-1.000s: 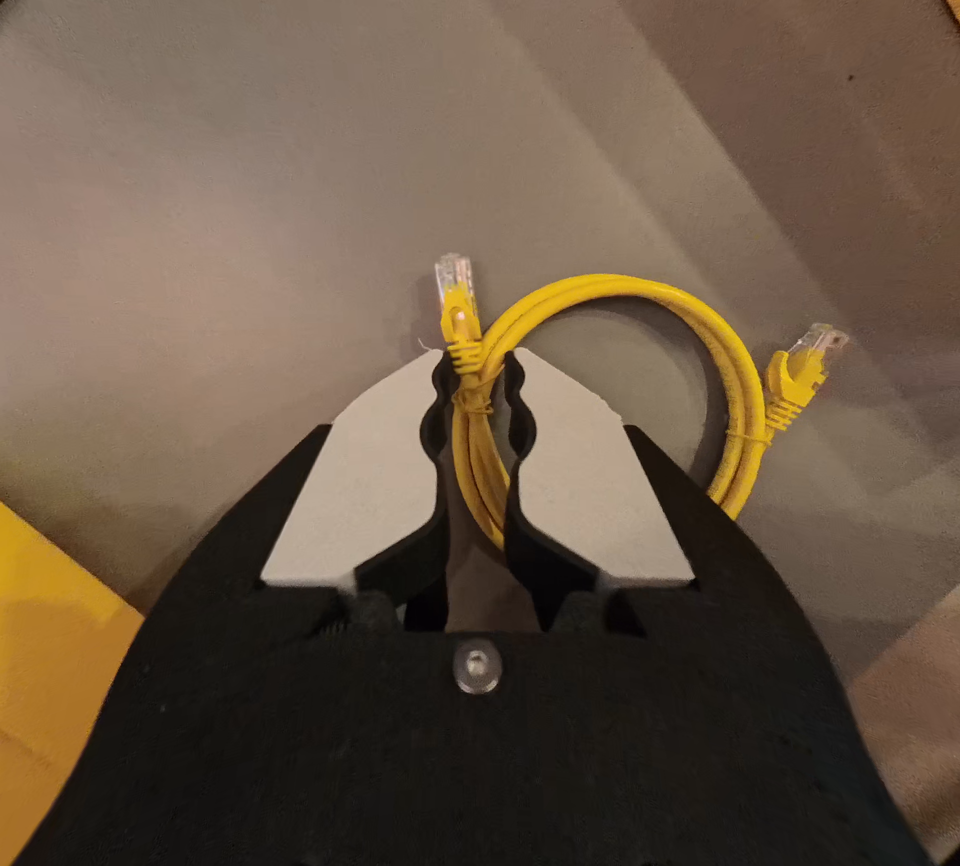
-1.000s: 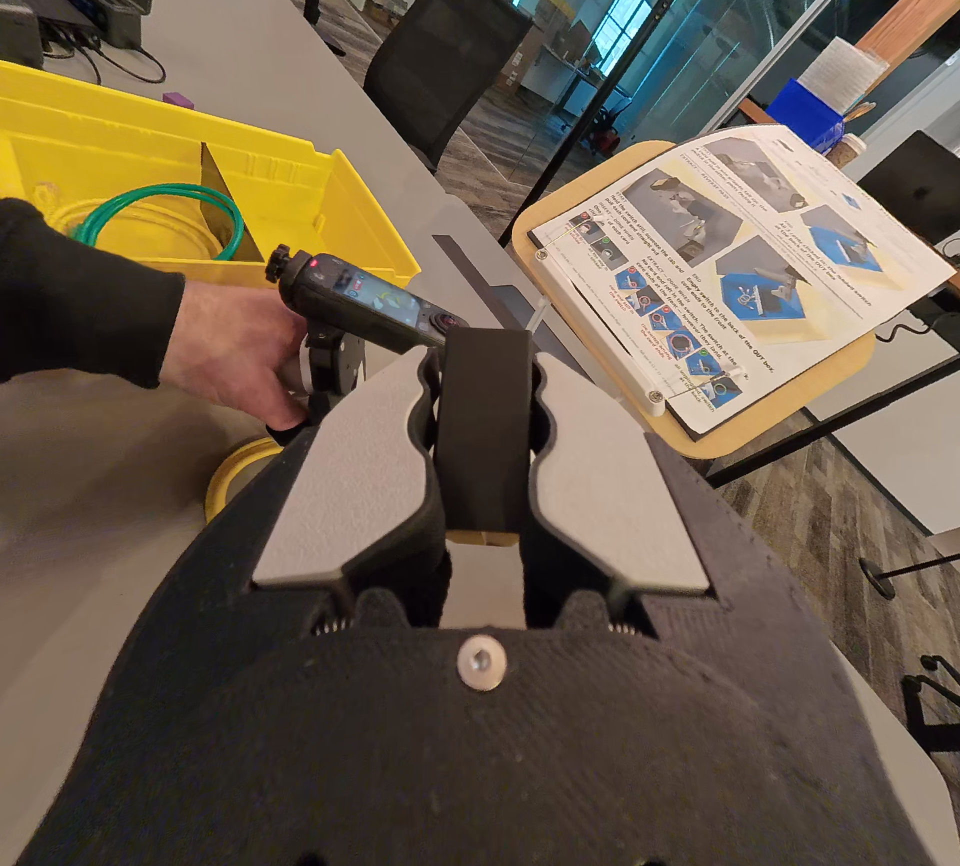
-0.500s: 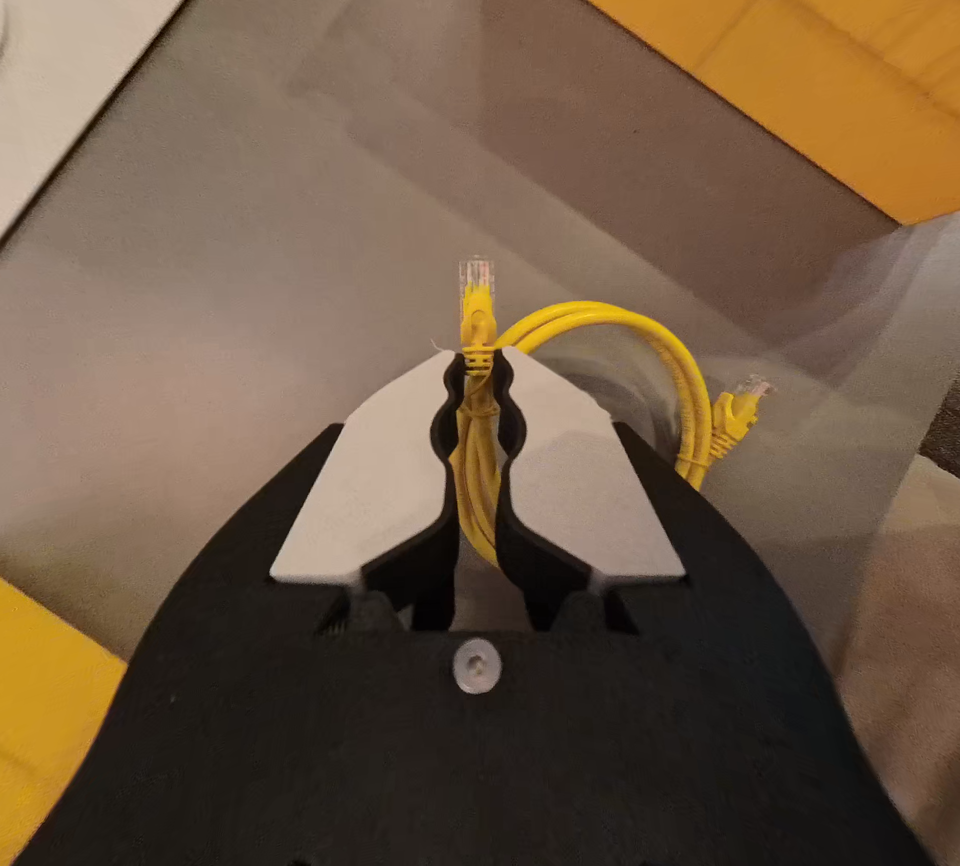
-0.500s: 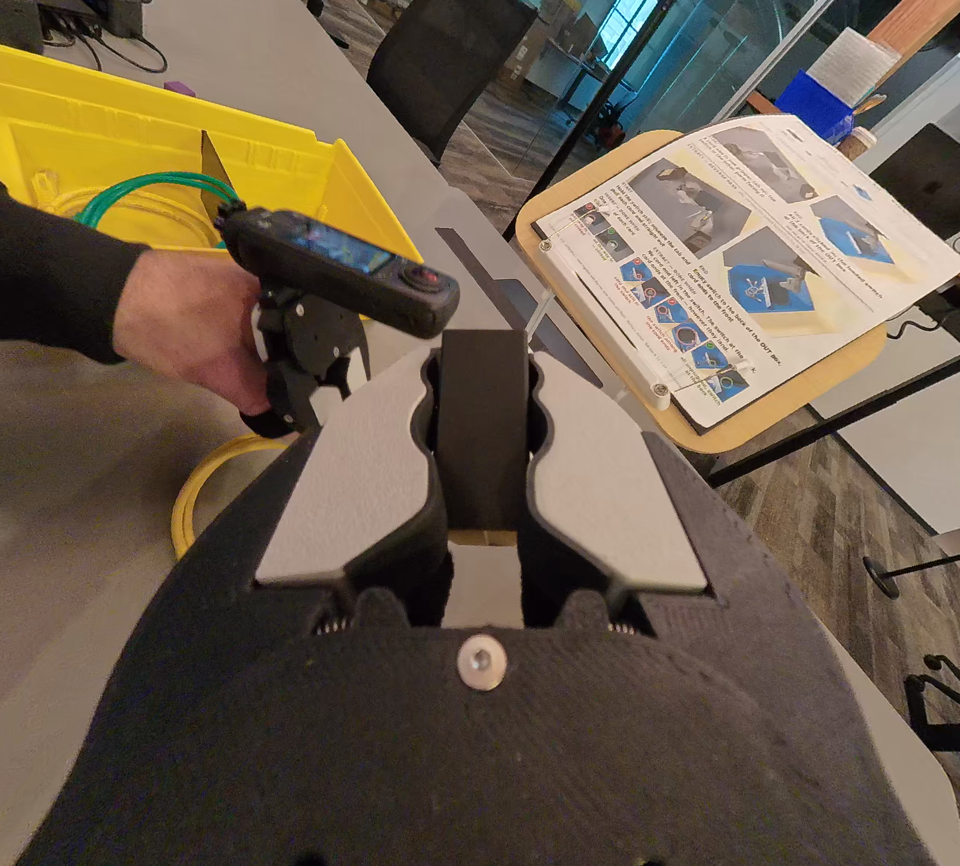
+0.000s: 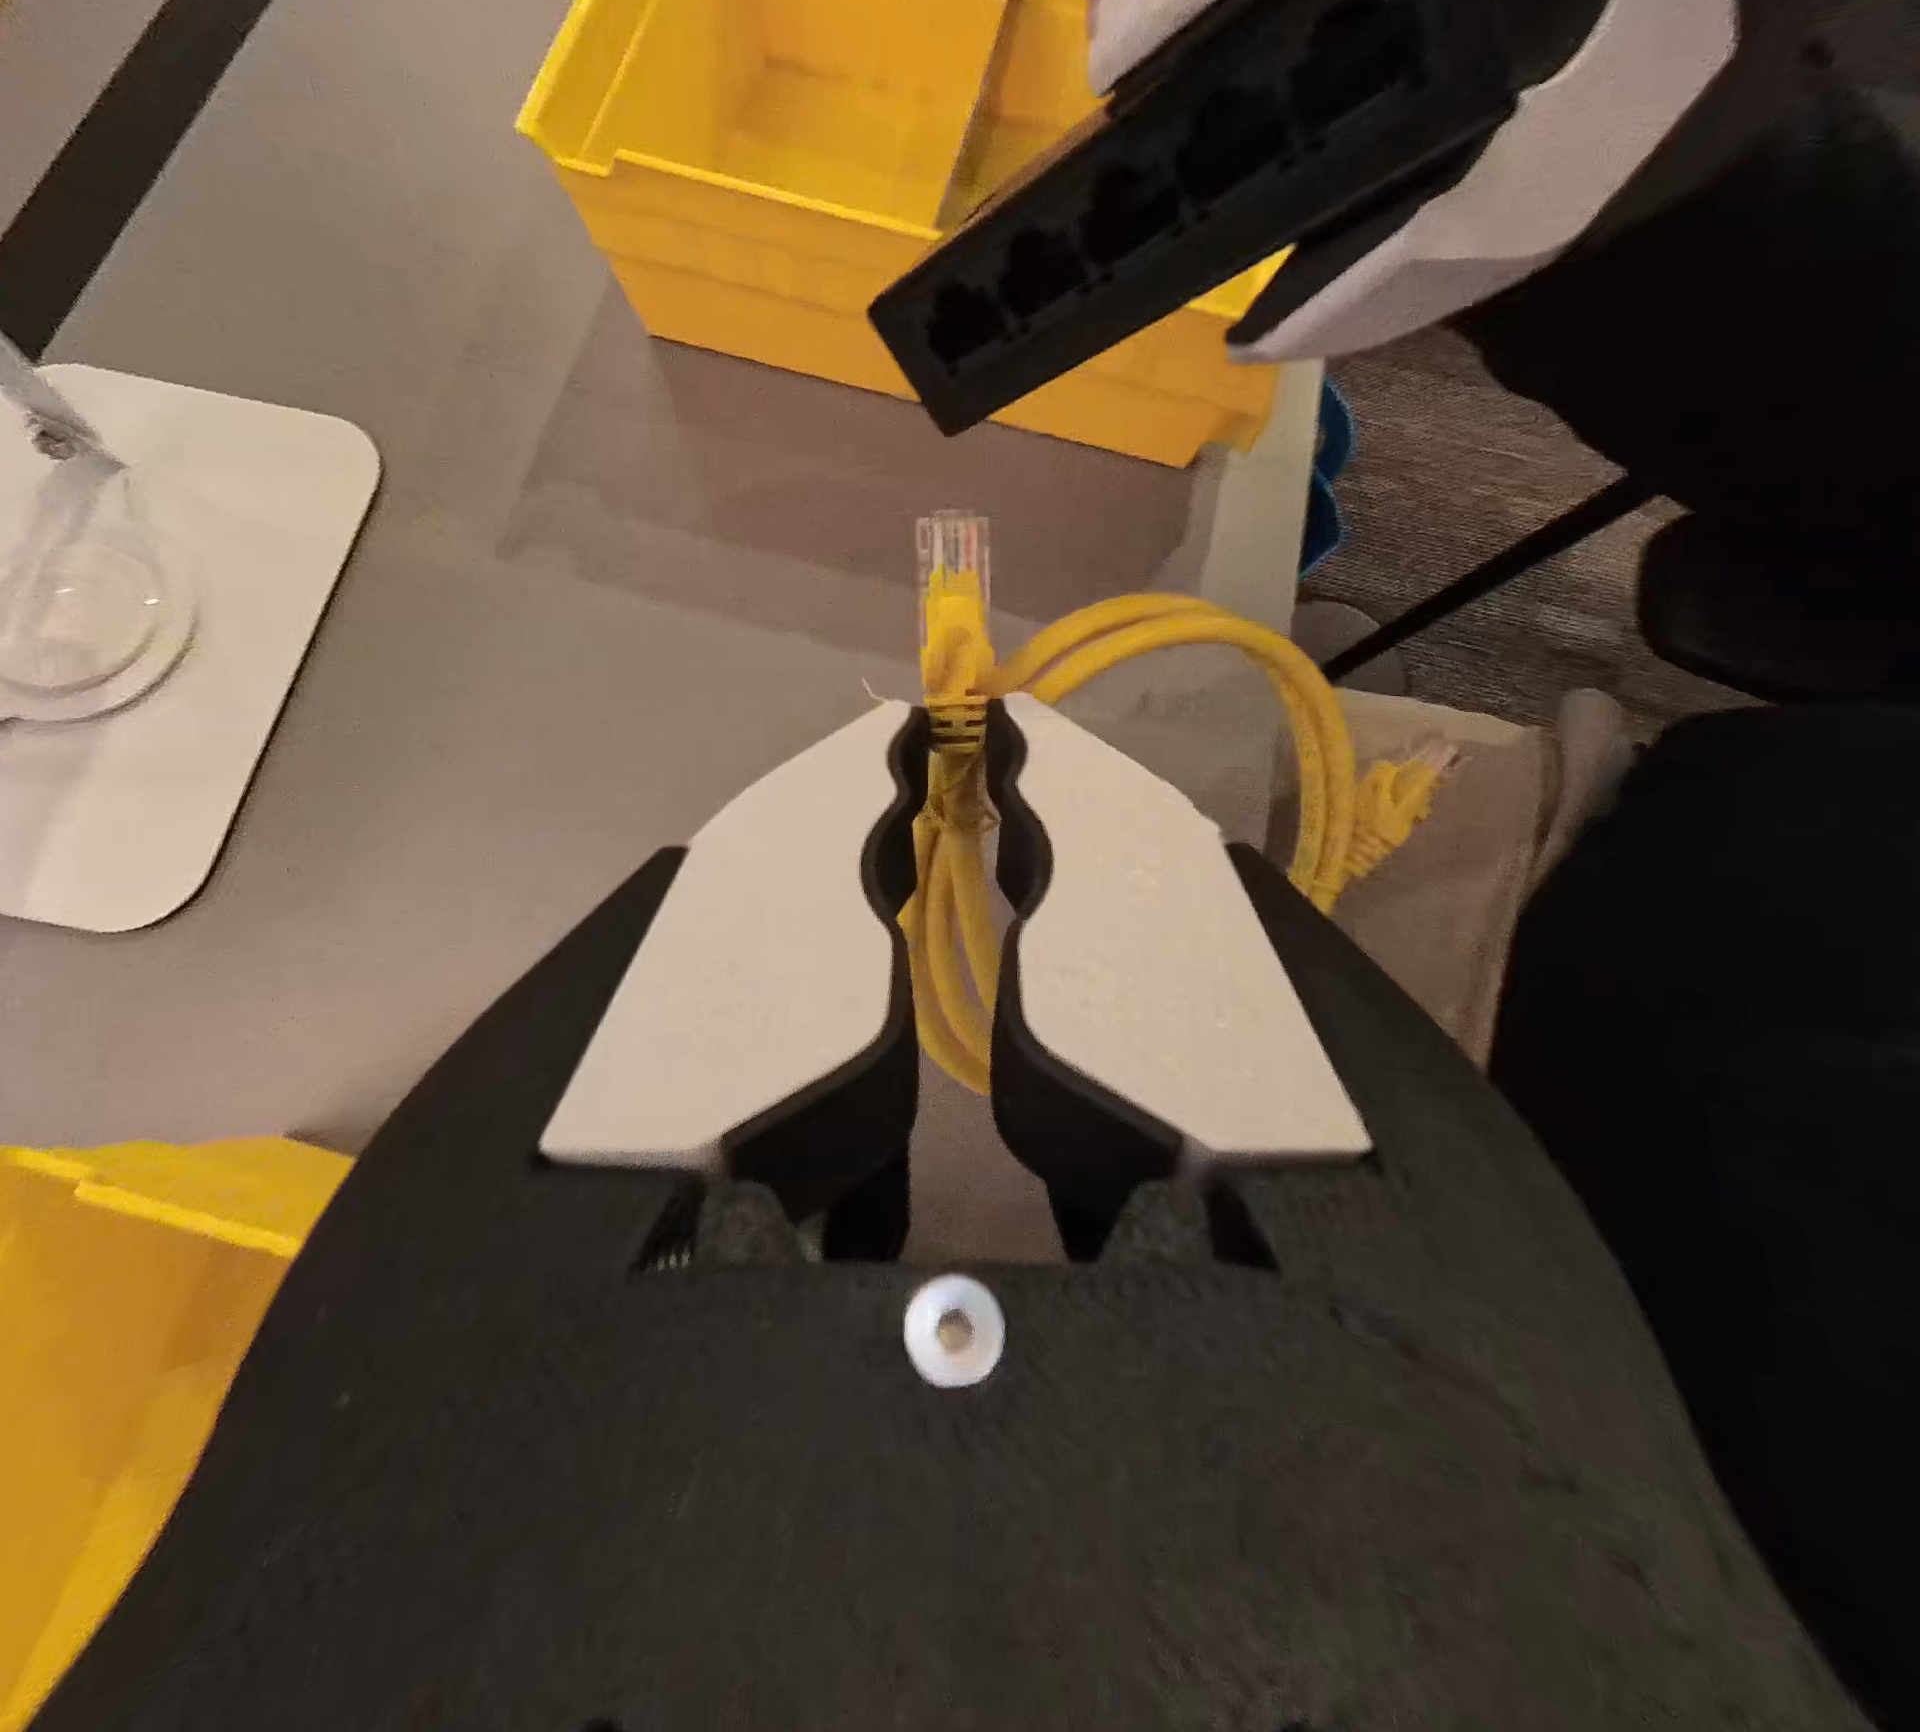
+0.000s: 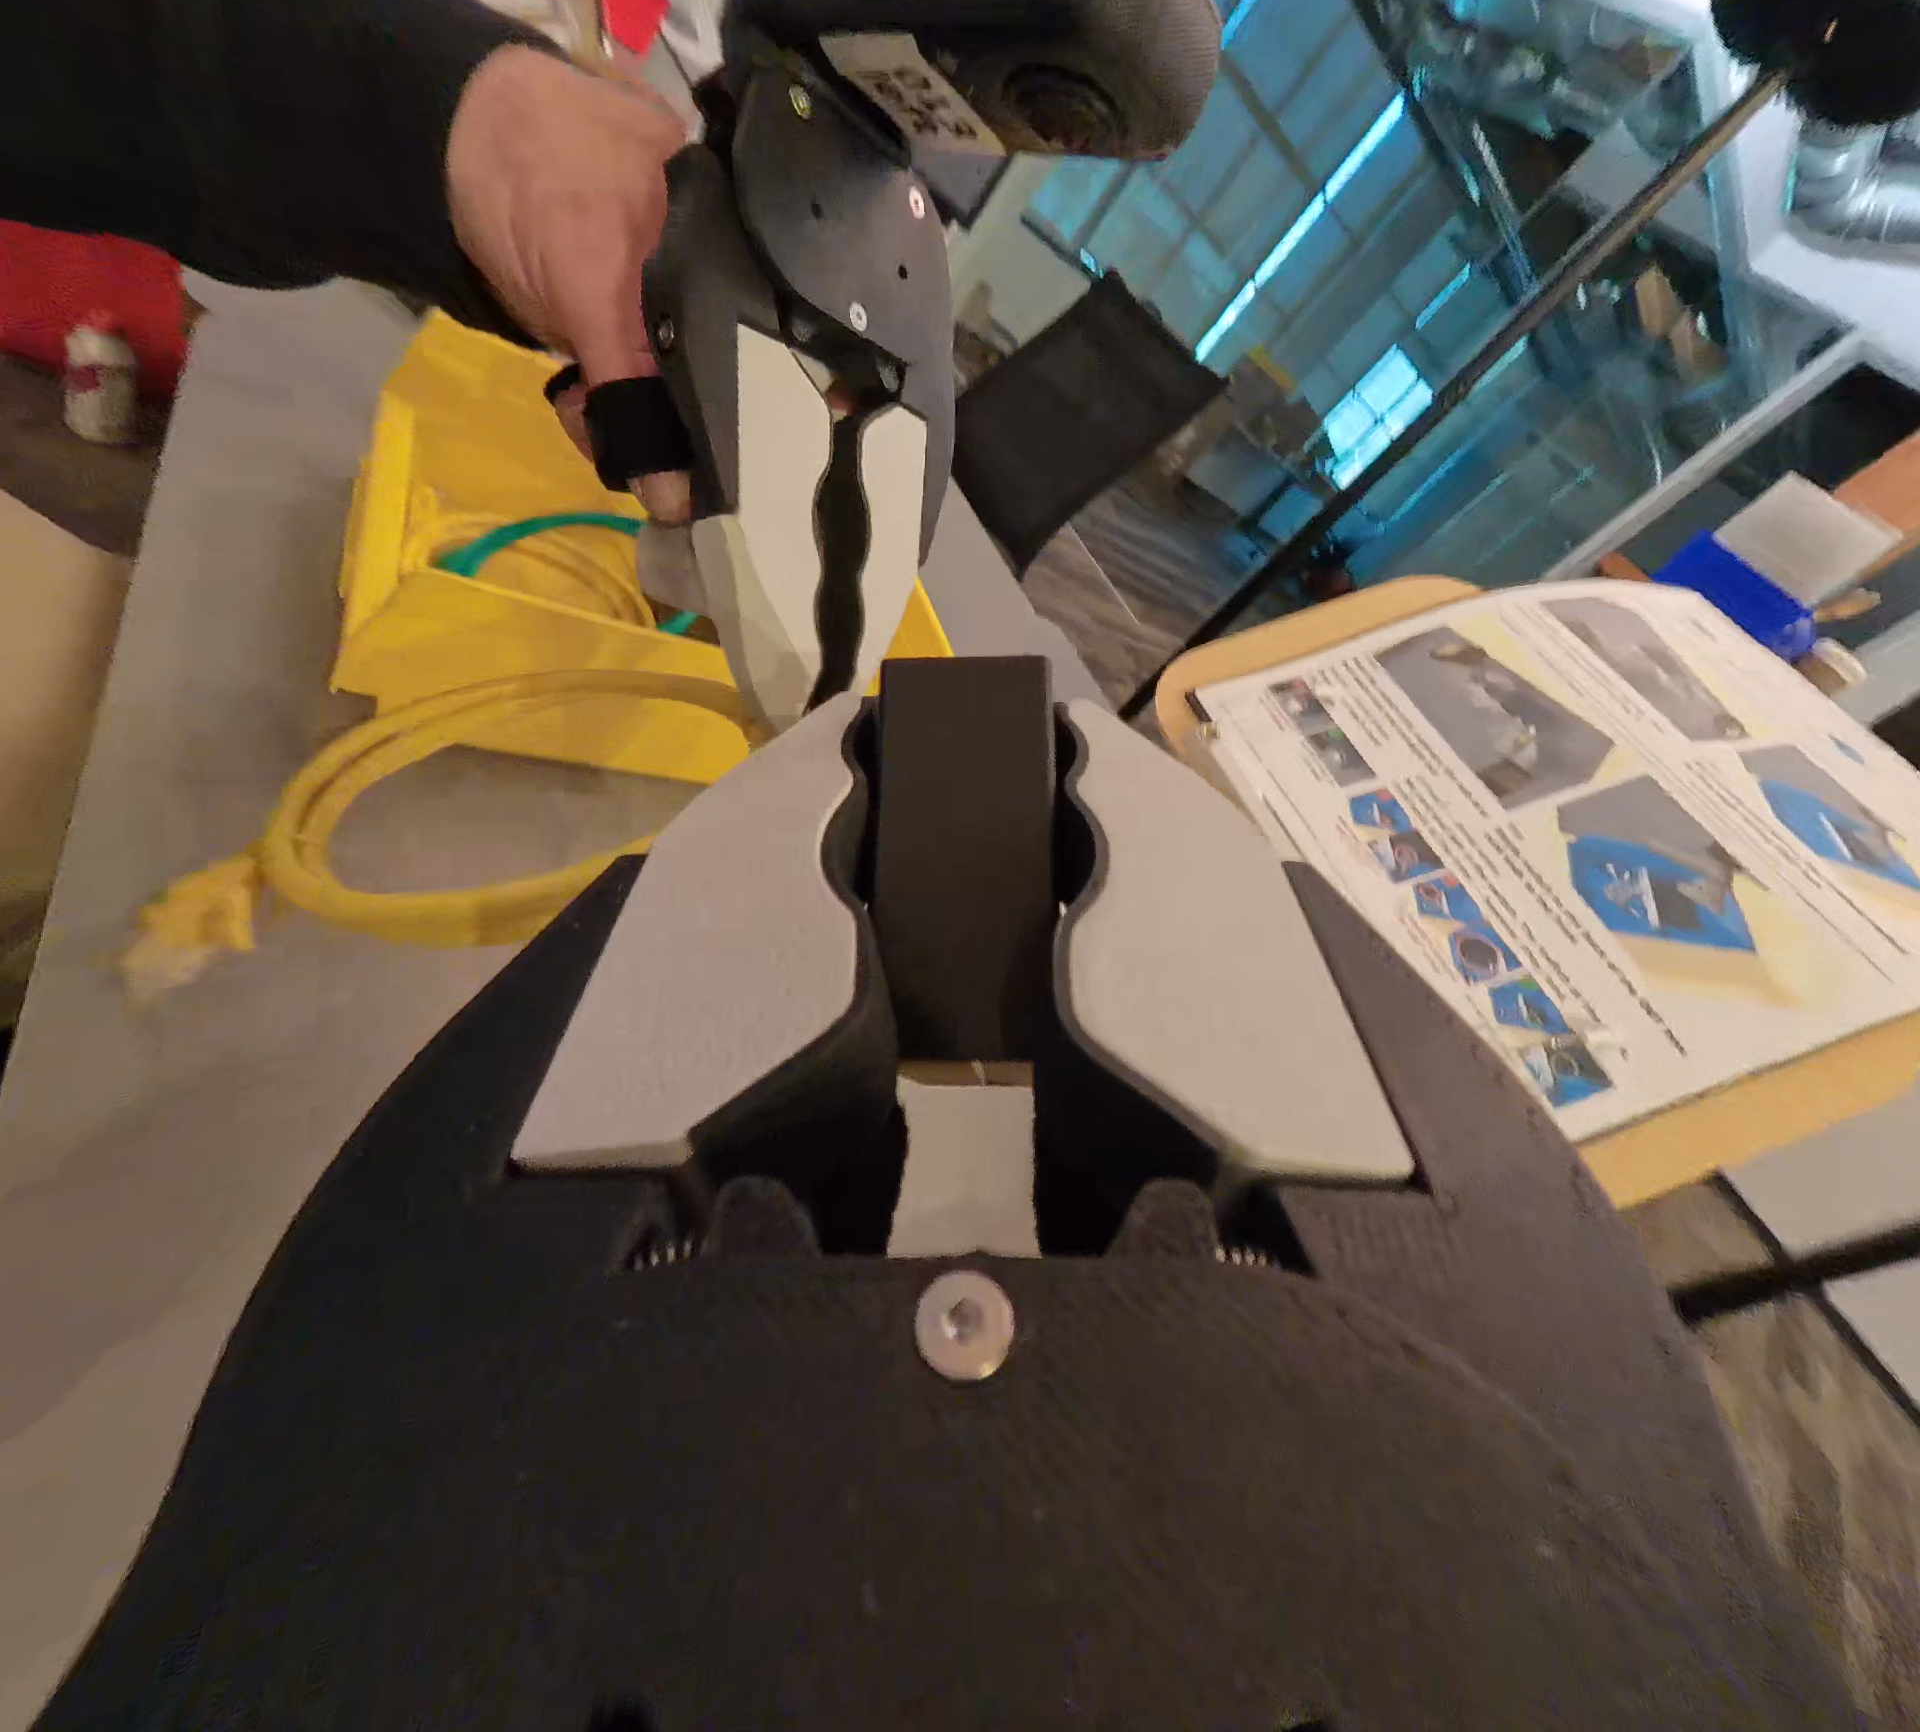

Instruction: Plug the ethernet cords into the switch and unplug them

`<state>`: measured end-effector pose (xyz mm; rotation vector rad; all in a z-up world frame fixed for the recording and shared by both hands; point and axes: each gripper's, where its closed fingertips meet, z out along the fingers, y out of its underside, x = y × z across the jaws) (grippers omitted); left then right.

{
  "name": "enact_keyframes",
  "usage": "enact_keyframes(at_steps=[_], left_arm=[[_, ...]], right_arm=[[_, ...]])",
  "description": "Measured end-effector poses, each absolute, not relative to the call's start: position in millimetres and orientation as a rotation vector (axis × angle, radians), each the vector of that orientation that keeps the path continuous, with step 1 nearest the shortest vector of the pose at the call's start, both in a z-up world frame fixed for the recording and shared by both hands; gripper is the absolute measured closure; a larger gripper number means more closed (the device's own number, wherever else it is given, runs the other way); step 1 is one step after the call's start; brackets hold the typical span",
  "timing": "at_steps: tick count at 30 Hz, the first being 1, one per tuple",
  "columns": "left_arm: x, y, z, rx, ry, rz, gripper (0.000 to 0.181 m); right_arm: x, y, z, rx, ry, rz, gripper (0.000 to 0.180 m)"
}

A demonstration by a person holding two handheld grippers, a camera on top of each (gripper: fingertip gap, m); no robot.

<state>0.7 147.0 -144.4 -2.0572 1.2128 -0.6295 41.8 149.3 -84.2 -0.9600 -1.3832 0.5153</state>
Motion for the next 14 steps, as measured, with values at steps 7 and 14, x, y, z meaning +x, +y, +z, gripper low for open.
enact_keyframes(at_steps=[7, 14], left_arm=[[1, 116, -137, -2.043, 1.183, -0.929, 0.171], [5, 87, -121, -1.97, 1.268, -1.091, 0.171]], right_arm=[[35, 125, -85, -0.829, -1.507, 0.529, 0.15], [19, 110, -108, -0.797, -1.651, 0.531, 0.151]])
